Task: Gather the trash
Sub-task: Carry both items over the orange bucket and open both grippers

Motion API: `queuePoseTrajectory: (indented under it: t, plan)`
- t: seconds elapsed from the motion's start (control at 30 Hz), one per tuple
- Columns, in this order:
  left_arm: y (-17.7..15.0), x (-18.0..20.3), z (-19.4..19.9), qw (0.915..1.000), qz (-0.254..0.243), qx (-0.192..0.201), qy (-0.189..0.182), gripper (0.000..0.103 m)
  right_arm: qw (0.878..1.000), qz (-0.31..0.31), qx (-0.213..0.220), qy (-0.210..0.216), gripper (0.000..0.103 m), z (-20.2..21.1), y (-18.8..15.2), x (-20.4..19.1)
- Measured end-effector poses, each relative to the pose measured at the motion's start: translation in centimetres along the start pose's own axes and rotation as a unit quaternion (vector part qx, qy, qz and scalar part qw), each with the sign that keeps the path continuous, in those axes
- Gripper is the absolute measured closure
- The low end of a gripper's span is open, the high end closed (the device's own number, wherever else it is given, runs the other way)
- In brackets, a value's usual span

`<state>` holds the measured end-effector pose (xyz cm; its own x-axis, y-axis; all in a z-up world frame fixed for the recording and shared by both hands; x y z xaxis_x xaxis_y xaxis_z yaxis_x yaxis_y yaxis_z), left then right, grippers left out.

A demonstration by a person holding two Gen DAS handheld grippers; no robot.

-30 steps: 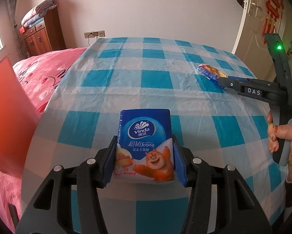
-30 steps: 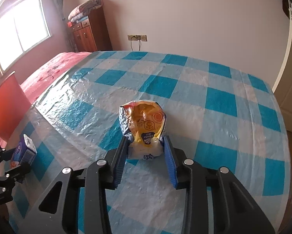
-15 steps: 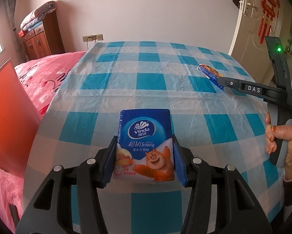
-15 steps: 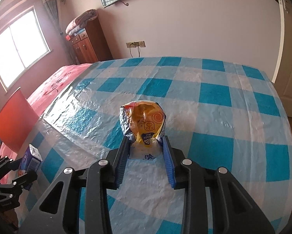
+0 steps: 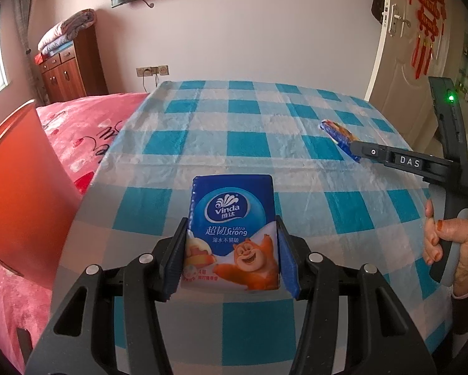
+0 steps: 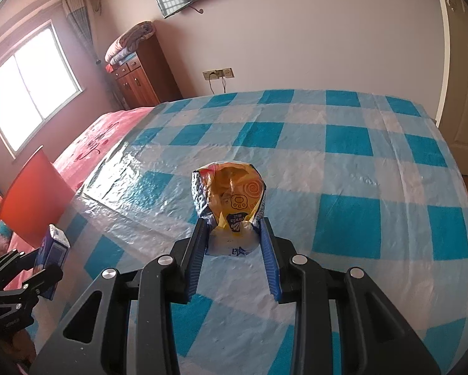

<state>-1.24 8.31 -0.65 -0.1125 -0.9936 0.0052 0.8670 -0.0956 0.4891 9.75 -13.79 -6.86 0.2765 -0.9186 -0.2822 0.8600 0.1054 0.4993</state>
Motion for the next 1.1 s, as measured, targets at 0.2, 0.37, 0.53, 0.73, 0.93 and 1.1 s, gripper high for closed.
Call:
queuePoseTrajectory:
  t: [0.2,0.37,0.53,0.73,0.93,1.1]
  plan:
    - [-0.3,-0.7,1.1,0.9999,-0.001,0.011,0.011,0.05,1.0,-0.004,0.0,0.011,0.067,0.6,-0.5,-1.3]
    - [-0.5,-1.8,1.9,0.9997,0.008,0.019,0.014,0.05,1.0,0.005,0.001,0.011,0.068,1.0,-0.6,-3.0]
    - [-0.9,-2.9,2.7,0.9994,0.017,0.025,0.019,0.05,1.0,0.021,-0.002,0.012,0.067,1.1,-1.3,-5.5]
    - [-1.4,-4.9,3.6,0.9985,0.032,0.029,0.033,0.05,0.999,0.037,-0.008,0.025,0.067,1.3,-2.0,-8.4]
    - [-1.8,-6.7,4.5,0.9976,0.043,0.032,0.044,0.05,0.998,0.056,-0.013,0.028,0.068,1.5,-2.5,-11.2]
    - [-2.1,-8.1,5.6,0.997,0.05,0.039,0.045,0.05,0.997,0.07,-0.016,0.031,0.068,1.6,-2.8,-13.2]
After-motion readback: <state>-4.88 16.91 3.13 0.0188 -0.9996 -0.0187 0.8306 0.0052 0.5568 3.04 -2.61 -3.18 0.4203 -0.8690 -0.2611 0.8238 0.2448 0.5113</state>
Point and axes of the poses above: each gripper's, at about its wrist camera, not at the fingertips, and z roughly against the way its jaws point, x to its right, y to its top, the point moved 9 cm from there along -z, roughly the way its jaws point, and after that the axes turned 15 degrees about -x, right-handed, at the moved point
